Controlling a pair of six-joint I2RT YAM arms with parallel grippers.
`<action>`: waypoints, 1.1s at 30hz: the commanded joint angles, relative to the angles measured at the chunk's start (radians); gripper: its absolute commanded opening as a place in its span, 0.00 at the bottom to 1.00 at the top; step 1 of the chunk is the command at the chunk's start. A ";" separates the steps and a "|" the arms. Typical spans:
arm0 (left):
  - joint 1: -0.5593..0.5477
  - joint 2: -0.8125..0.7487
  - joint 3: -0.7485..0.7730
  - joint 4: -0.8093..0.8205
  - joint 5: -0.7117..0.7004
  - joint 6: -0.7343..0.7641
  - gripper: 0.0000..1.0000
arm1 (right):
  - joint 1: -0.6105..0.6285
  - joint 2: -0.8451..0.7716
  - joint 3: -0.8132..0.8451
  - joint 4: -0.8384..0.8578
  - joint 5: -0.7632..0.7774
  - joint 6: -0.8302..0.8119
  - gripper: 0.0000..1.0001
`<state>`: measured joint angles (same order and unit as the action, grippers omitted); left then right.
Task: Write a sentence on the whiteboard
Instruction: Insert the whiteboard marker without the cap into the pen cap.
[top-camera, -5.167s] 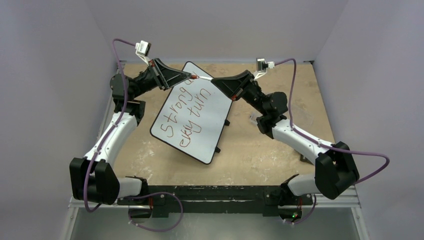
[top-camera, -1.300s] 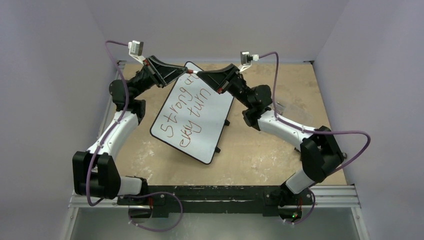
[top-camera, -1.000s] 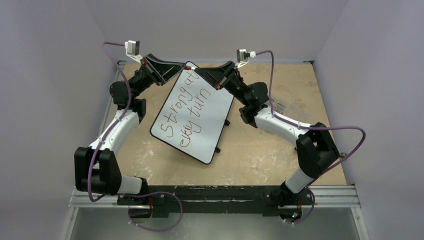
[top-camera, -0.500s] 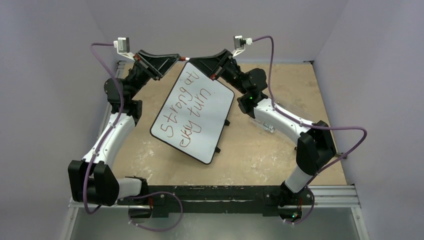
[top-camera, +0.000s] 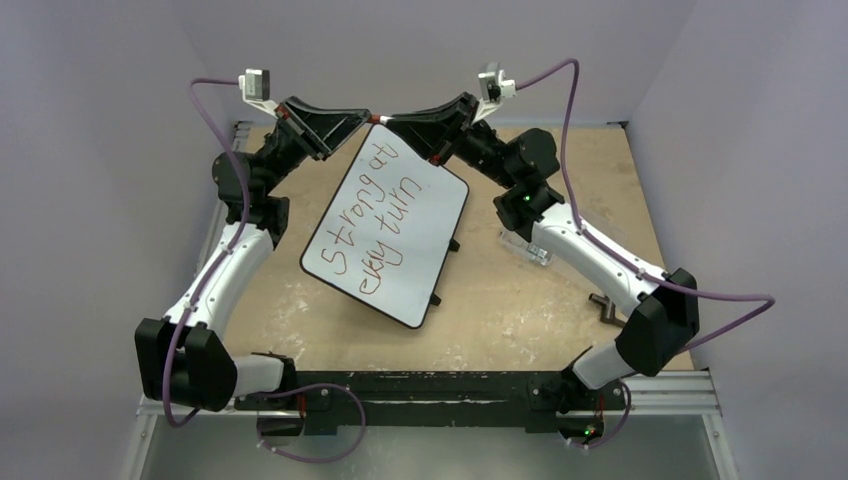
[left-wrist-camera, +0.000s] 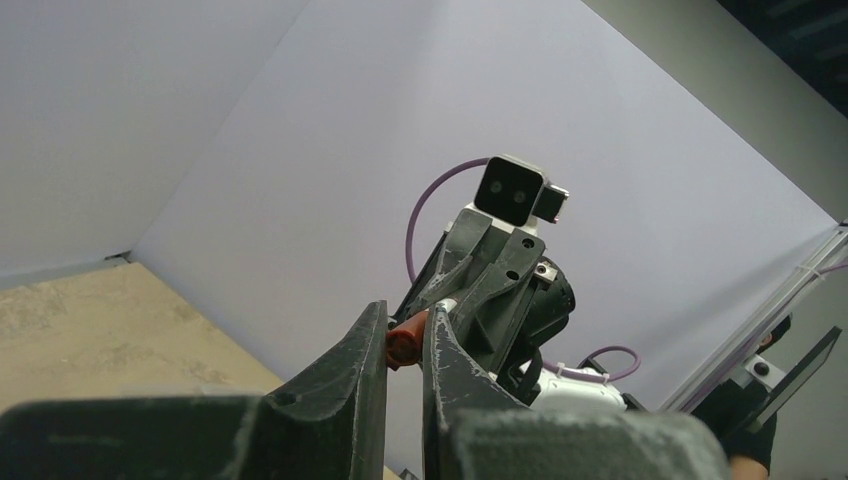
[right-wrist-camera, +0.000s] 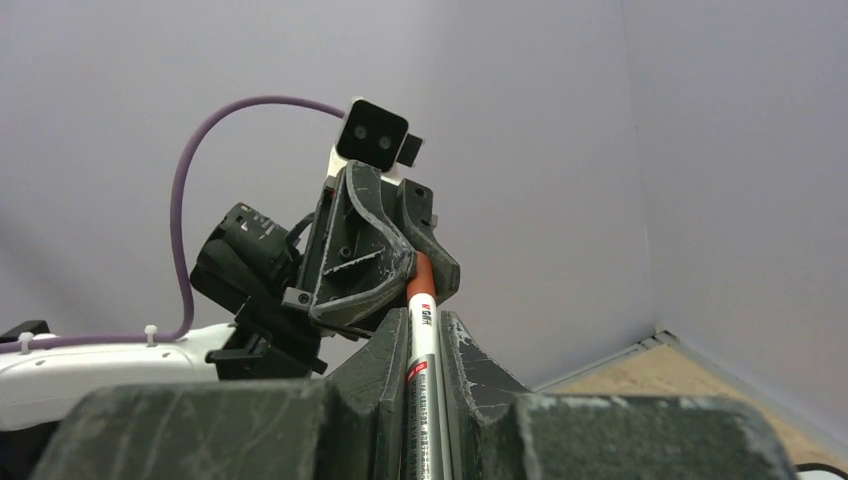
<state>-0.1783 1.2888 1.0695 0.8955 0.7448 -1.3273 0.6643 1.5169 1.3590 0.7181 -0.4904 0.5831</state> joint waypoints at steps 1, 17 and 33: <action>-0.140 0.042 0.017 -0.097 0.309 0.061 0.00 | 0.141 0.023 0.008 -0.091 -0.118 -0.086 0.00; -0.151 0.031 0.019 -0.101 0.332 0.096 0.24 | 0.141 -0.052 -0.092 -0.104 0.070 0.055 0.00; -0.130 0.033 -0.012 0.012 0.318 0.027 0.86 | 0.140 -0.159 -0.155 -0.192 0.244 0.042 0.00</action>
<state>-0.2604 1.3148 1.0798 0.8272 0.9062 -1.2961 0.7879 1.3808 1.2129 0.5976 -0.3470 0.6296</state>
